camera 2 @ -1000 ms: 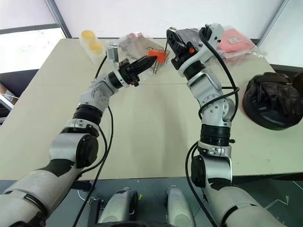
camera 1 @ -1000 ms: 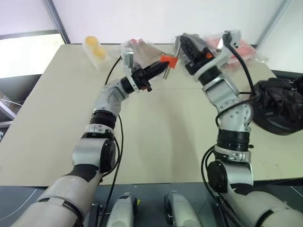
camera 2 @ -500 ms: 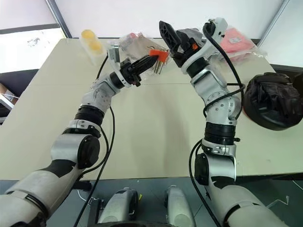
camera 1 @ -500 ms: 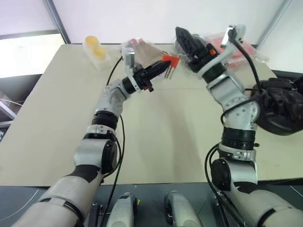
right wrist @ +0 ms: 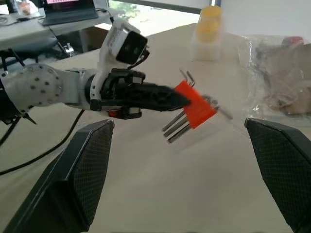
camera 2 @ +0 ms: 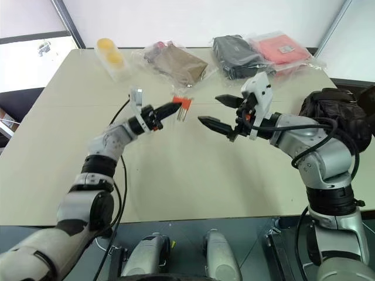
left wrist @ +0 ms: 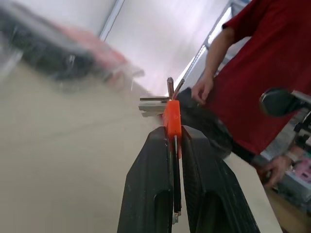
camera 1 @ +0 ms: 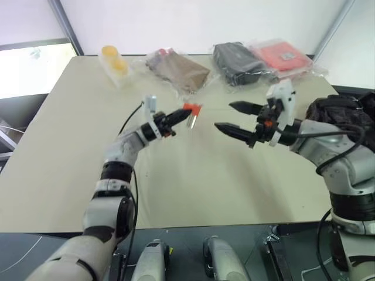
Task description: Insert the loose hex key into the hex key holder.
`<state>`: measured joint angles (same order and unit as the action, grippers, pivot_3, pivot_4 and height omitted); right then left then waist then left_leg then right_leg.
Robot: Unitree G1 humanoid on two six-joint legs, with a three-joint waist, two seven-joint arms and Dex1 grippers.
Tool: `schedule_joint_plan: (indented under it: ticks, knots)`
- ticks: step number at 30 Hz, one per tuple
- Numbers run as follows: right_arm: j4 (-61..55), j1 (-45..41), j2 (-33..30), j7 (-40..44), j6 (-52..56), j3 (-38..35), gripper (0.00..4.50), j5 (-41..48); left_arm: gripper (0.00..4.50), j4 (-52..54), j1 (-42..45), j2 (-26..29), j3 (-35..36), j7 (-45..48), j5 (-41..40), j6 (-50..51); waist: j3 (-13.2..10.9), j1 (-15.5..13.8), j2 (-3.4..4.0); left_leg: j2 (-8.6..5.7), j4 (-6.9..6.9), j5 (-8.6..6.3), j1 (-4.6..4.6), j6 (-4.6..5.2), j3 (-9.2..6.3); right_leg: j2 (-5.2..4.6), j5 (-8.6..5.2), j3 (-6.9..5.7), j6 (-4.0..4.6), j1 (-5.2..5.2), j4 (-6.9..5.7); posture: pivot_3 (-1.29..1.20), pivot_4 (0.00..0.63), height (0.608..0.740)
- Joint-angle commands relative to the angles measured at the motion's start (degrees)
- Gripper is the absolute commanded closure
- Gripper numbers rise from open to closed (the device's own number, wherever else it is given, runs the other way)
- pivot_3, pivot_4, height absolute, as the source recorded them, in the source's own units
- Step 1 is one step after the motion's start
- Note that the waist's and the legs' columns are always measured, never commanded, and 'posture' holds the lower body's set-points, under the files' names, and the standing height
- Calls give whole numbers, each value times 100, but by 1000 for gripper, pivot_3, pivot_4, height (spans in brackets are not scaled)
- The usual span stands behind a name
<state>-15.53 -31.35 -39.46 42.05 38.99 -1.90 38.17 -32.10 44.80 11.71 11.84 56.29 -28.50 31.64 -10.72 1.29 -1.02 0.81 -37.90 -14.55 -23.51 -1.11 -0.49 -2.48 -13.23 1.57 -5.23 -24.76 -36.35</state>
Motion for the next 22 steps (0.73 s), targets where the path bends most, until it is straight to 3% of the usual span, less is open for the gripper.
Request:
schedule_joint_plan:
  ticks: [1, 6, 10, 14, 17, 22]
  knots:
    - [-135, 23, 121, 61, -305, 9, 33, -203, 4500, 1189, -376, 235, -34, -420, -377, 1084, 0, -27, 0, 0, -1, 0, 0, 0, 1, -2, 0, 0, 0, 0, 0, 0, 150, 740]
    - [-24, 75, 405, 19, -450, 40, 33, -360, 4500, 1726, -889, 390, 251, -1162, -680, 2108, 0, -72, 0, -1, -11, 0, 2, 0, -1, -19, 0, -1, 0, 14, 3, 0, 150, 740]
    - [66, 61, 583, 15, -532, 64, 0, -484, 2813, 1609, -1060, 472, 434, -1832, -558, 2258, 0, -63, 0, -7, -20, 0, 3, 0, 0, -21, 0, 0, 0, 20, 7, 0, 150, 740]
    - [171, 61, 640, 70, -567, 57, 0, -559, 658, 1527, -1414, 990, 14, -2283, 342, 1413, 2, -52, 0, -8, -16, 0, 9, -1, -1, -16, 0, -3, 0, 21, 6, 0, 150, 740]
    - [236, 85, 614, 97, -585, -11, 0, -623, 658, 1487, -1532, 1344, -164, -2277, 672, 757, 6, 20, 7, -5, -2, -1, 41, -1, 12, -15, 2, 3, 5, 38, 6, 0, 150, 740]
    - [333, 271, 758, -512, -904, -289, 0, -1027, 658, 1850, -1521, 1535, 328, -2575, 541, 253, 6, -3, 7, 5, 4, -1, 31, -1, 12, -11, 1, 3, 8, 27, 6, 0, 150, 740]
